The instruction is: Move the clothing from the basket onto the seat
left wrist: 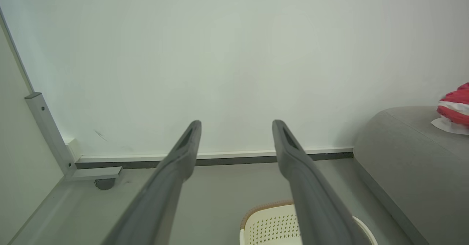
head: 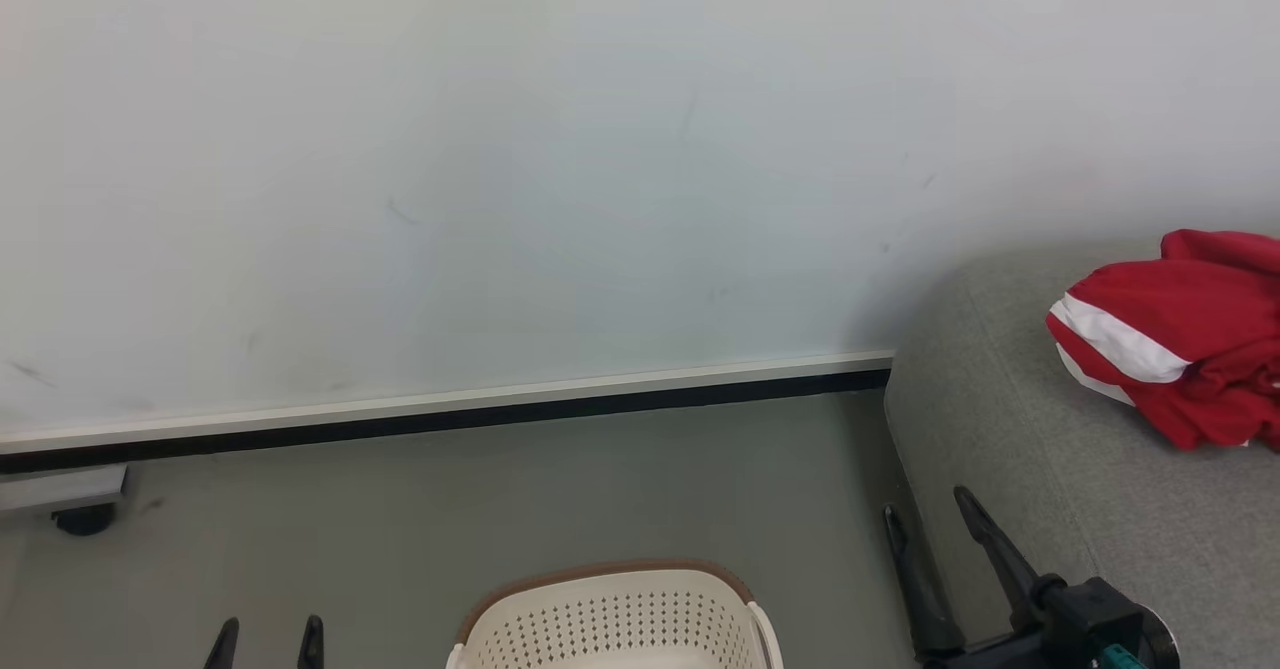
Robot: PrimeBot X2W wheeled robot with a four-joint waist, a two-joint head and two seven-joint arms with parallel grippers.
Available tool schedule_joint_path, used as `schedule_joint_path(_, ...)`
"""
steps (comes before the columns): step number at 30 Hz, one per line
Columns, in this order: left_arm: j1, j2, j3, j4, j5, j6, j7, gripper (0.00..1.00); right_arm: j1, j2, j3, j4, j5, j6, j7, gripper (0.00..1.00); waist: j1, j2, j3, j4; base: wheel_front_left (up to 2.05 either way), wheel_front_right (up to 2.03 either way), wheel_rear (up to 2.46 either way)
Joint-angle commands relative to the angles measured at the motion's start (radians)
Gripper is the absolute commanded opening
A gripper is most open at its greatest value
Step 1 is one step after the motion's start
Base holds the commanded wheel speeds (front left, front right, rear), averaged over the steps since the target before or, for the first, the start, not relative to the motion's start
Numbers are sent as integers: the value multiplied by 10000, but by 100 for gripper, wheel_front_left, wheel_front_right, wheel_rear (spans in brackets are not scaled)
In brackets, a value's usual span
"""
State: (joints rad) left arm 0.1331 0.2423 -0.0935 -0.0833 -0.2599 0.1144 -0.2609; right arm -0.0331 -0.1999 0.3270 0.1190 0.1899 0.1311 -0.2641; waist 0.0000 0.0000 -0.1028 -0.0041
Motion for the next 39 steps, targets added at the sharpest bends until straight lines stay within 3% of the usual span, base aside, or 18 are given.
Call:
schedule_joint_path(1,221,-52,72,-20,100,-91,-57,100,132,7,44,-23,-68,-7,1,100,0,0,-21,-43,0,0,0)
schedule_joint_path(15,909,-1066,895,398,1015,-1307,-56,100,1104,319,-199,-313,-350,-7,1,100,0,0,-193,-203,0,0,0)
schedule_joint_path(32,986,-1562,1355,527,1560,-1842,-57,100,1222,435,-210,-202,-321,-7,1,100,0,0,-228,-287,0,0,0)
schedule_joint_path(33,787,-1554,1318,490,1481,-1834,-2,0,1096,416,-221,-223,-313,0,0,0,1,0,-228,-287,0,0,0)
schedule_joint_path(39,726,-1636,1325,979,1109,-1847,183,0,1259,438,-233,118,31,0,45,0,2,0,-212,-288,0,0,0)
